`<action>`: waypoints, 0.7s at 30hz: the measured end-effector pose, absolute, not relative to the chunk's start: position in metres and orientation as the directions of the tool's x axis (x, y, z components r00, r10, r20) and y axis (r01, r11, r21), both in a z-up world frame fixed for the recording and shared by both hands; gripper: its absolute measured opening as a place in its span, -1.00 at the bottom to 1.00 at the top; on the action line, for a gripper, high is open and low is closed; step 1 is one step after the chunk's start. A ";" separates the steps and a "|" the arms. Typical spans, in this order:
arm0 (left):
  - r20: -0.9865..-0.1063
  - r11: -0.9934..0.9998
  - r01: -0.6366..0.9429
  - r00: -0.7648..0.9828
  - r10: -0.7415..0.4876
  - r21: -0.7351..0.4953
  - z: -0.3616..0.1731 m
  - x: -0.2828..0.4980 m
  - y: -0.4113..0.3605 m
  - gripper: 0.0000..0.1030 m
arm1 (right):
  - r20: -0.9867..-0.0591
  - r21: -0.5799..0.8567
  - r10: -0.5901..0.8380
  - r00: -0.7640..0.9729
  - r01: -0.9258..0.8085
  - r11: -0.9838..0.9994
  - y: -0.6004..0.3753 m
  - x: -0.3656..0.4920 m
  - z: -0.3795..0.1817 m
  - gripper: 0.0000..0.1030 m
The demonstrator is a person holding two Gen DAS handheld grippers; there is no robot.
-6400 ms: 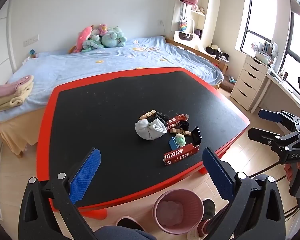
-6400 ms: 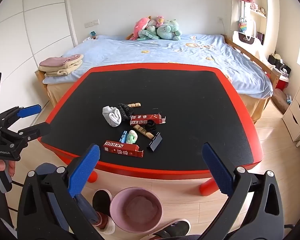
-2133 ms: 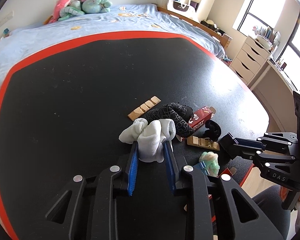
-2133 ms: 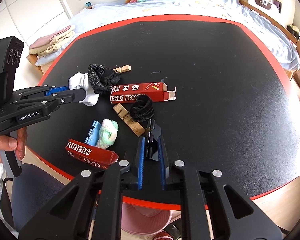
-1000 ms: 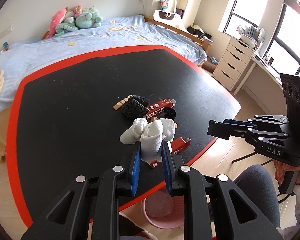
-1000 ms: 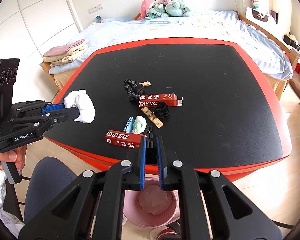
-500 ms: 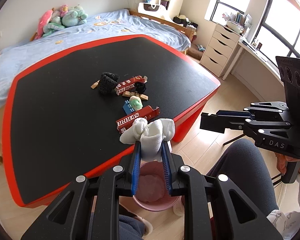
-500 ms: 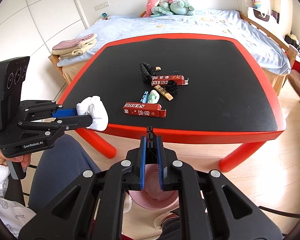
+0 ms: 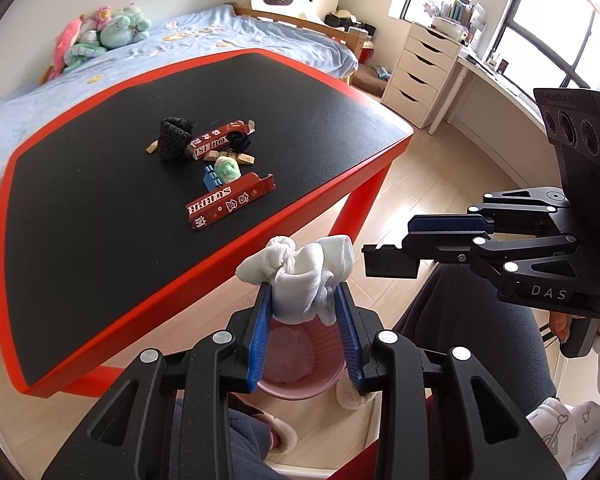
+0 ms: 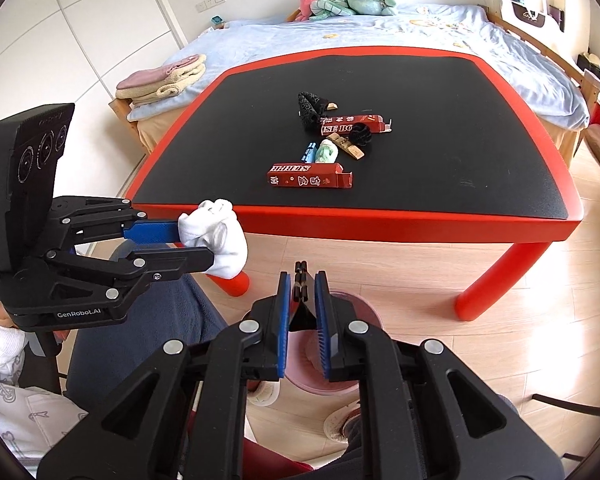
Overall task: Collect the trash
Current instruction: 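Open the left tool to drop the sock into the wastebasket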
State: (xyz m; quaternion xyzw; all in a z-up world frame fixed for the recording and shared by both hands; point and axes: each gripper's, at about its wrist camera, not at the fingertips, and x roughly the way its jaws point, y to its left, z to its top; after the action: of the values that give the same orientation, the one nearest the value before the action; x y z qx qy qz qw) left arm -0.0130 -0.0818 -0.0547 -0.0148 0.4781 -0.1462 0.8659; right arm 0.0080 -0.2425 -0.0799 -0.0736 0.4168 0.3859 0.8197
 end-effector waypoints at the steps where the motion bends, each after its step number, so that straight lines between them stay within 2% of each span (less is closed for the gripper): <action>1: -0.824 0.960 0.232 0.505 -0.255 -0.155 -0.055 -0.013 -0.083 0.17 | -0.736 0.197 0.570 0.365 -0.690 0.697 -0.244 0.008 -0.079 0.40; 2: -0.823 0.964 0.221 0.513 -0.246 -0.151 -0.055 -0.013 -0.082 0.32 | -0.727 0.204 0.576 0.373 -0.684 0.700 -0.247 0.008 -0.078 0.80; 3: -0.820 0.966 0.209 0.518 -0.243 -0.154 -0.055 -0.015 -0.080 0.57 | -0.725 0.202 0.573 0.382 -0.677 0.707 -0.249 0.008 -0.078 0.81; 4: -0.817 0.969 0.194 0.527 -0.234 -0.153 -0.054 -0.015 -0.078 0.71 | -0.732 0.189 0.557 0.392 -0.668 0.720 -0.249 0.009 -0.079 0.82; 9: -0.810 0.974 0.165 0.543 -0.220 -0.154 -0.052 -0.018 -0.073 0.83 | -0.741 0.173 0.535 0.406 -0.654 0.736 -0.252 0.009 -0.081 0.88; 21: -0.800 0.979 0.135 0.565 -0.201 -0.150 -0.044 -0.024 -0.066 0.85 | -0.736 0.179 0.542 0.406 -0.655 0.734 -0.252 0.005 -0.079 0.90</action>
State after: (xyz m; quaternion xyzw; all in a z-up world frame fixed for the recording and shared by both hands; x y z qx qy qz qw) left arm -0.0244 -0.0656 -0.0440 -0.0356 0.4566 -0.0950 0.8839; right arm 0.0054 -0.2517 -0.0790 -0.0688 0.4107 0.3581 0.8357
